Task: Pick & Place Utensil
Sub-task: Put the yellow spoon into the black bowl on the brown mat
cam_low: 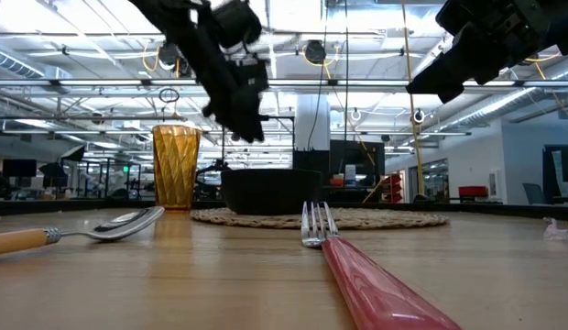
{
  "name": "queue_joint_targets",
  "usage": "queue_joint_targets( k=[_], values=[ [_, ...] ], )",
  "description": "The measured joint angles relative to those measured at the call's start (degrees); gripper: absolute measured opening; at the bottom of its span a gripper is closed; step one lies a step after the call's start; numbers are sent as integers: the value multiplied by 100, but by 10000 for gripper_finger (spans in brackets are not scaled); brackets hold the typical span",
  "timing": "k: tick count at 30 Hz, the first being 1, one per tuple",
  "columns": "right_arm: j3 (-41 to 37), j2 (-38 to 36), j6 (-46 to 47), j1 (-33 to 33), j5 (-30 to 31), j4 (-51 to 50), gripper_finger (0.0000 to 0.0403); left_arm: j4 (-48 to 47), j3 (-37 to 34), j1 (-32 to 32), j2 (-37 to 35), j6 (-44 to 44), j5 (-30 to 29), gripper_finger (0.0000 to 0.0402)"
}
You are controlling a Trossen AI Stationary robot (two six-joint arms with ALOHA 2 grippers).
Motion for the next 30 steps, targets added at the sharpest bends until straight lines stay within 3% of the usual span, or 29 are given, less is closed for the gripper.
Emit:
queue_joint_targets(
  k=[9,16,30],
  values=[
    [0,0,-4,1,-1,-24,116,-633,2,-1071,-1155,289,-7,198],
    [0,2,-68,2,-2,-3,116,-1122,0,-2350,-1332,115,-346,198],
    [0,72,-183,2,-41,123,116,-783,-1429,-4534,-1557,-1162,-2263,198]
  ],
)
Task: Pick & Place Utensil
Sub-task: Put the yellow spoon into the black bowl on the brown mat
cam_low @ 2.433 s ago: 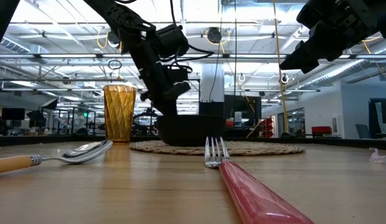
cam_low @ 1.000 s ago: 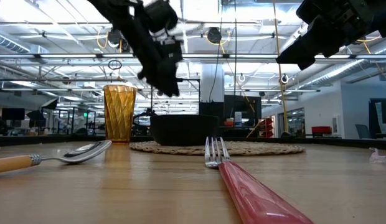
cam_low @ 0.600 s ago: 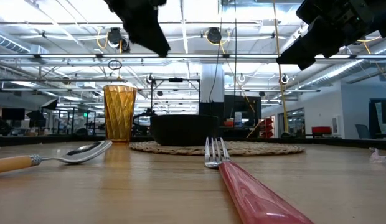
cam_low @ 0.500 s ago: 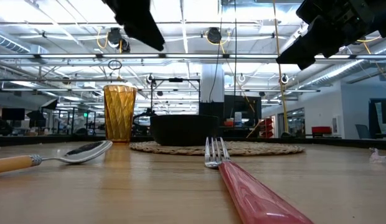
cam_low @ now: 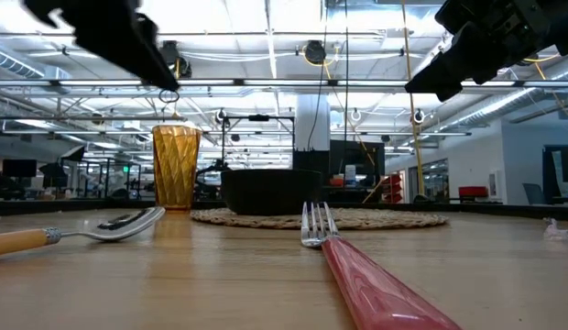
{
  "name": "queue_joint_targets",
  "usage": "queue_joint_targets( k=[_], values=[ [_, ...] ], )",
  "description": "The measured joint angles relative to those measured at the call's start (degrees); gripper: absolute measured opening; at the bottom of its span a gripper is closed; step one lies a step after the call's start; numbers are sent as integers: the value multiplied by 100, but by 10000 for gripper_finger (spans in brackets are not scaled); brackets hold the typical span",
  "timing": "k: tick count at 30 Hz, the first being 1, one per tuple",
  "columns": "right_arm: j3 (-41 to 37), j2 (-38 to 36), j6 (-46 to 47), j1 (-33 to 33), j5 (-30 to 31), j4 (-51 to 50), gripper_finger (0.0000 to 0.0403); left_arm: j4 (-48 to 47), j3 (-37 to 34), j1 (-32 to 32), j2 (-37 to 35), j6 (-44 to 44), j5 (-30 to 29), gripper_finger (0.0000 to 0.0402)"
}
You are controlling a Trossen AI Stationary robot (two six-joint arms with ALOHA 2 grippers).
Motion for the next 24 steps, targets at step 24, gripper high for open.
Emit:
queue_joint_targets(
  k=[24],
  values=[
    [3,2206,-1342,741,-1487,3118,116,-179,-660,-1928,-299,-1958,-1643,198]
  ],
)
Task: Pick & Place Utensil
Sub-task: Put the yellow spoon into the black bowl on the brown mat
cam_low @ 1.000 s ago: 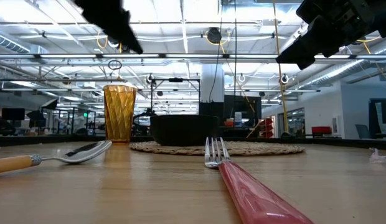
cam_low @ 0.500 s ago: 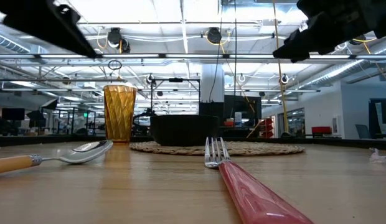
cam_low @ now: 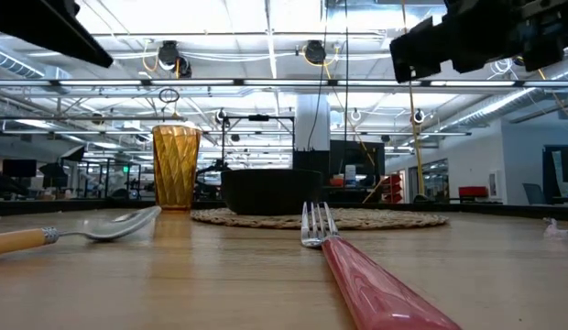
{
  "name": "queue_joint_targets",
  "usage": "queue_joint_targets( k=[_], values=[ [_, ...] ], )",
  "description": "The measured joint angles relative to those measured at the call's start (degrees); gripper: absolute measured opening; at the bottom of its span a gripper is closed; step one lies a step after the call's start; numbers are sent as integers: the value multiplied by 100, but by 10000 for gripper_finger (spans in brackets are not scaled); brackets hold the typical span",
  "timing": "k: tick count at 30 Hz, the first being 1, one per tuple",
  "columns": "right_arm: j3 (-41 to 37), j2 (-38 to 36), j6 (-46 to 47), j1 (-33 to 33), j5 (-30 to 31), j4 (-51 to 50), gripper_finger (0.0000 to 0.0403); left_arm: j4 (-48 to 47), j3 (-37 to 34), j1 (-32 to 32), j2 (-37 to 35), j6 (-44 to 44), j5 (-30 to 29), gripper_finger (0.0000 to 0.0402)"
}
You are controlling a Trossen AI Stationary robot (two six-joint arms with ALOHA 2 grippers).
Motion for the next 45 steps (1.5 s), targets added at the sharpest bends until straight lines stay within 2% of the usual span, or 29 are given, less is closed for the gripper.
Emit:
queue_joint_targets(
  k=[8,13,17,22,26,30,45],
  values=[
    [402,673,-175,402,14,295,116,-615,-40,0,-2,-624,-351,198],
    [420,727,-140,492,46,313,116,-608,-319,29,0,-1196,-117,198],
    [727,1130,-293,691,174,213,116,-521,-514,28,0,-1492,-64,198],
    [1583,1867,-522,811,143,-501,116,-425,-562,37,0,-1495,-317,198],
    [2313,2412,-648,858,-141,-1314,116,-321,-562,37,0,-1415,-363,198],
    [2809,2789,-853,907,-335,-1684,116,-317,-562,37,0,-1415,-374,198],
    [3003,3693,-644,910,-452,-1958,116,-77,-562,37,0,-1195,-295,198]
  ],
)
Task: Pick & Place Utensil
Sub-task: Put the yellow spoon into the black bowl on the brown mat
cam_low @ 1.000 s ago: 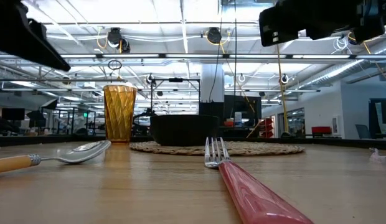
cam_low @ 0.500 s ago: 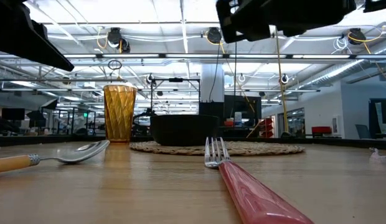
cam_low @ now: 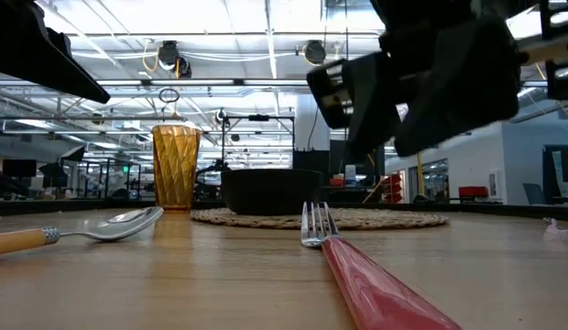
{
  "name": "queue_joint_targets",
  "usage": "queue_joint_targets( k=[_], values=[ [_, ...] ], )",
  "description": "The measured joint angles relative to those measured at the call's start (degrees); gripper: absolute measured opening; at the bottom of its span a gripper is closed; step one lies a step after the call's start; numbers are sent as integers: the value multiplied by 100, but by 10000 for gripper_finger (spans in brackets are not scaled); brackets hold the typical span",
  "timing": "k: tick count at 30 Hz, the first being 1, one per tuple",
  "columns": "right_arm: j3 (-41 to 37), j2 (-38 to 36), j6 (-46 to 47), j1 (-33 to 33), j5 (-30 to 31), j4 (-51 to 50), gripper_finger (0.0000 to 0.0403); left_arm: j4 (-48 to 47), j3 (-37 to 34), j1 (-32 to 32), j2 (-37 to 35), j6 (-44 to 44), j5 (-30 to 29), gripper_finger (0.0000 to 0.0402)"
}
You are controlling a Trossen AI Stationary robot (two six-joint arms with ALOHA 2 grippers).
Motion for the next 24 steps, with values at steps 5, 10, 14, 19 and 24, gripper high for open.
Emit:
queue_joint_targets(
  k=[5,10,14,19,24],
  values=[
    [-3,-186,52,-119,46,-123,116,1056,0,106,6,916,1096,198],
    [-3,-373,-204,-171,55,23,116,1836,2,412,11,1621,2048,198],
    [-3,-235,-410,-79,67,67,116,1811,2,521,11,1836,2060,198],
    [-7,143,-460,68,162,413,116,1790,2,564,9,2035,1819,198],
    [-5,304,-600,120,163,827,116,1678,2,564,9,1961,1653,198]
  ],
)
